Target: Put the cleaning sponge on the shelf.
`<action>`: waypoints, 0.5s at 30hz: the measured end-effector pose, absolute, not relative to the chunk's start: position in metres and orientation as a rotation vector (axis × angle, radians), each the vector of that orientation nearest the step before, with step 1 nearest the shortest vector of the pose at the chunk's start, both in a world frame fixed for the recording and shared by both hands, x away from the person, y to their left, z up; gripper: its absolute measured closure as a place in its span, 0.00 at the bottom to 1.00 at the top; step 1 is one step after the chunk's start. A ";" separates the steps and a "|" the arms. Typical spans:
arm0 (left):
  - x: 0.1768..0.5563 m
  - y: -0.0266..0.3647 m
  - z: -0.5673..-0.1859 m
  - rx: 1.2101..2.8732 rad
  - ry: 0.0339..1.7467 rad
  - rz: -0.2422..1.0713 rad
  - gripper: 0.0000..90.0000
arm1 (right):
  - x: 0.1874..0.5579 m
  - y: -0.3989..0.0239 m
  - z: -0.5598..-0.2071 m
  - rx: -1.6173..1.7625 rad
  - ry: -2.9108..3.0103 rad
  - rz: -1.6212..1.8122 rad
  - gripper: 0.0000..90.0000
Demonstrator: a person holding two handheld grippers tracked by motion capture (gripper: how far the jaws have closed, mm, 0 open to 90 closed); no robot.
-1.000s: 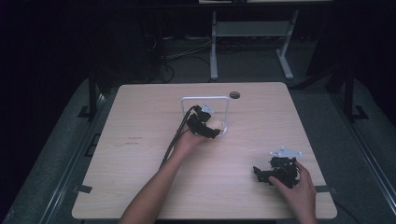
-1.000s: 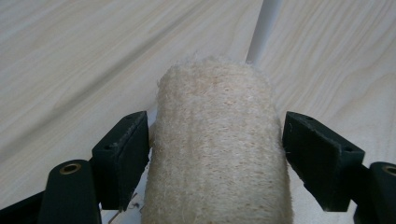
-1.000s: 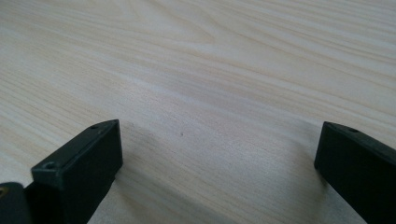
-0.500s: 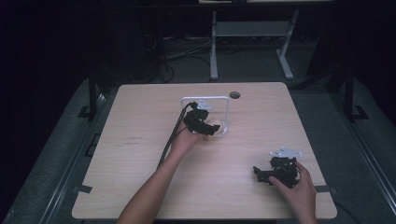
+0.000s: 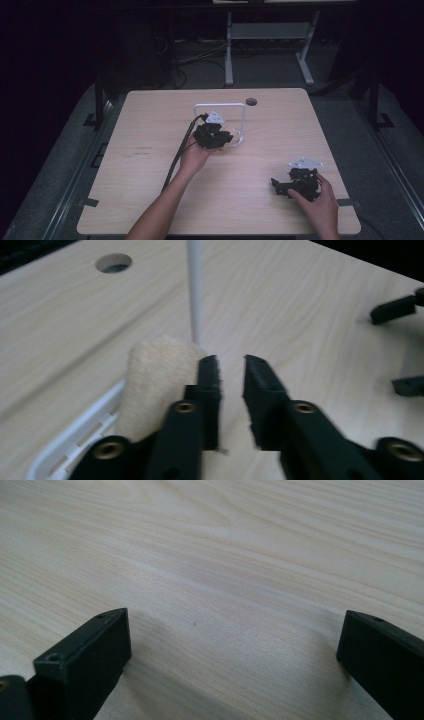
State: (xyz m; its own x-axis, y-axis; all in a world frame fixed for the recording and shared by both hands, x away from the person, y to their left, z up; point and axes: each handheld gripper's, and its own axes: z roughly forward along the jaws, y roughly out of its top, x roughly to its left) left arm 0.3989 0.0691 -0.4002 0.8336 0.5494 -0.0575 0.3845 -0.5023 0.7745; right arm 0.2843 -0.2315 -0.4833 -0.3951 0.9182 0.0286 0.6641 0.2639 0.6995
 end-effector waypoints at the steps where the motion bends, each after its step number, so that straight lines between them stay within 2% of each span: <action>1: 0.397 0.069 -0.402 2.170 0.675 0.230 0.95 | 0.284 -0.232 -0.483 1.438 2.157 0.904 0.01; 3: 0.395 0.069 -0.407 2.188 0.667 0.220 1.00 | 0.284 -0.232 -0.483 1.439 2.157 0.904 0.01; 15: 0.391 0.063 -0.443 2.213 0.714 0.199 1.00 | 0.284 -0.232 -0.483 1.438 2.157 0.904 0.01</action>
State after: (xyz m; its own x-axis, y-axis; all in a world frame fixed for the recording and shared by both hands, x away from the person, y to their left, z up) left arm 0.3914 0.0631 -0.4433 0.8294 0.5522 -0.0846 0.4292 -0.5328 0.7293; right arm 0.2843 -0.2315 -0.4833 -0.3950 0.9182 0.0288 0.6642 0.2638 0.6994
